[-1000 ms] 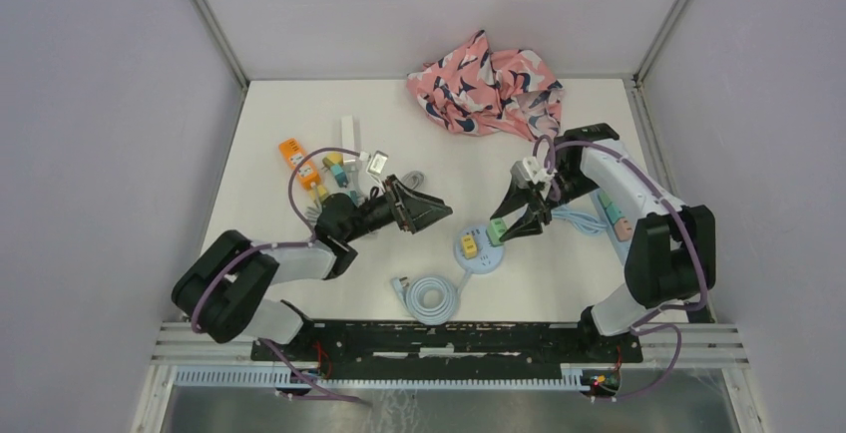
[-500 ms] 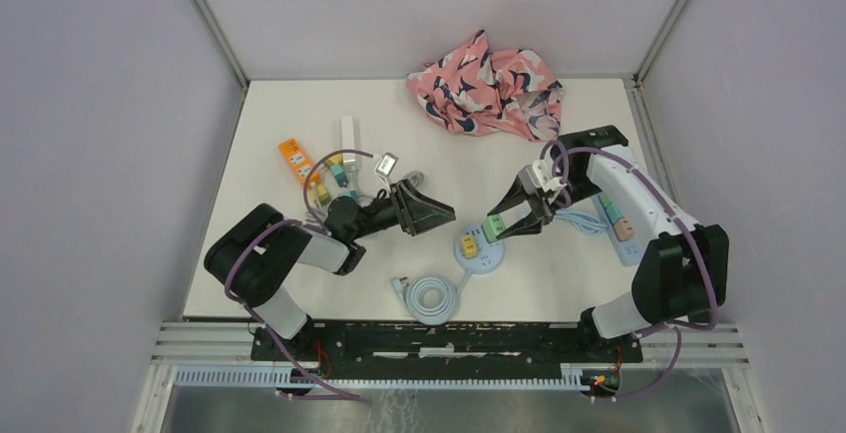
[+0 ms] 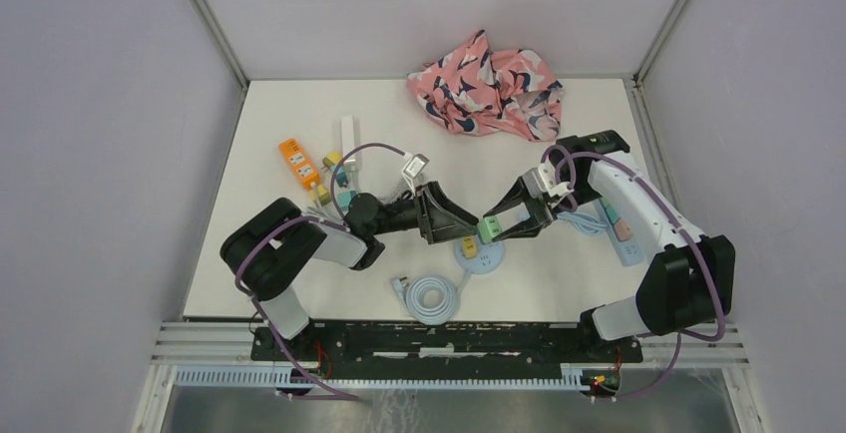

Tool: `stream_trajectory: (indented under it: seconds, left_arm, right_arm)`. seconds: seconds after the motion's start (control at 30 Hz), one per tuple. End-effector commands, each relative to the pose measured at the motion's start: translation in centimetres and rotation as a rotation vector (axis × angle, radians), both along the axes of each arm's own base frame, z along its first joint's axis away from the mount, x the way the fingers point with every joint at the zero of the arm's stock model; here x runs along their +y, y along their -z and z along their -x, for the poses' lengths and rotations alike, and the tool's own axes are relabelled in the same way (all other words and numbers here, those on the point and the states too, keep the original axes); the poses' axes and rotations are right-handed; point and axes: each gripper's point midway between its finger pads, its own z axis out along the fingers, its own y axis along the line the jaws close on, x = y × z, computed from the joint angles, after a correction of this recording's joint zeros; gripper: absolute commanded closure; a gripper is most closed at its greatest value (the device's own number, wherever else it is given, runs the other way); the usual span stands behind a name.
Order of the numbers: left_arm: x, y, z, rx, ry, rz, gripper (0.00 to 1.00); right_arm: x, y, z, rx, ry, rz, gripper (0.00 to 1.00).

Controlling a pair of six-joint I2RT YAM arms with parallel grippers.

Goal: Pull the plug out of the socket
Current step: Remove the plug from the socket, then place the plug at the center of the board.

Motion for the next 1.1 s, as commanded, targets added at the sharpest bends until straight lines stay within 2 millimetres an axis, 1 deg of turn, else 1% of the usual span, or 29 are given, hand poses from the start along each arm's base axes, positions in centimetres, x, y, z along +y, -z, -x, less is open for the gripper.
stream_trajectory:
  seconds: [0.0, 0.1, 0.27, 0.4, 0.53, 0.57, 0.67, 0.7, 0.77, 0.83, 0.9, 0.97, 1.07]
  left_arm:
    - [0.2, -4.5, 1.9, -0.186, 0.057, 0.156, 0.0]
    - [-0.2, -4.6, 2.2, -0.175, 0.075, 0.16, 0.0]
    - [-0.9, -4.6, 2.4, -0.165, 0.092, 0.163, 0.04]
    - [-1.3, -5.3, 3.1, -0.19, 0.133, 0.174, 0.1]
    - [-1.1, -5.1, 3.8, -0.211, 0.163, 0.164, 0.18]
    - [-1.1, -5.0, 3.9, -0.214, 0.17, 0.161, 0.24]
    - [-0.9, -4.9, 4.6, -0.231, 0.207, 0.151, 0.29]
    - [-0.8, -4.9, 4.8, -0.238, 0.213, 0.15, 0.33]
    - [-0.7, -5.0, 5.1, -0.252, 0.225, 0.149, 0.37]
    - [-0.7, -5.0, 5.1, -0.255, 0.226, 0.149, 0.46]
    - [-0.7, -4.9, 5.1, -0.252, 0.229, 0.146, 0.53]
    - [-0.7, -4.8, 5.0, -0.246, 0.231, 0.144, 0.63]
    - [-0.6, -4.7, 5.0, -0.243, 0.23, 0.14, 0.7]
  right_arm:
    - [0.4, -2.6, 1.8, 0.138, 0.03, -0.093, 0.91]
    - [0.6, -2.5, 2.0, 0.135, 0.022, -0.095, 0.91]
    - [0.8, -2.4, 2.2, 0.132, 0.009, -0.095, 0.91]
    - [0.8, -2.2, 2.1, 0.13, 0.006, -0.095, 0.89]
    - [0.8, -2.4, 2.2, 0.117, 0.008, -0.098, 0.88]
    - [0.7, -2.4, 2.1, 0.116, 0.012, -0.098, 0.88]
    - [0.4, -2.3, 1.7, 0.113, 0.025, -0.096, 0.88]
    - [0.3, -2.3, 1.6, 0.111, 0.031, -0.094, 0.88]
    - [0.2, -2.2, 1.5, 0.11, 0.037, -0.092, 0.88]
    - [0.1, -2.1, 1.4, 0.105, 0.037, -0.087, 0.87]
    - [0.1, -1.8, 1.4, 0.107, 0.034, -0.076, 0.87]
    - [0.0, -1.4, 1.3, 0.104, 0.031, -0.065, 0.87]
    - [-0.1, -1.0, 1.3, 0.098, 0.022, -0.049, 0.87]
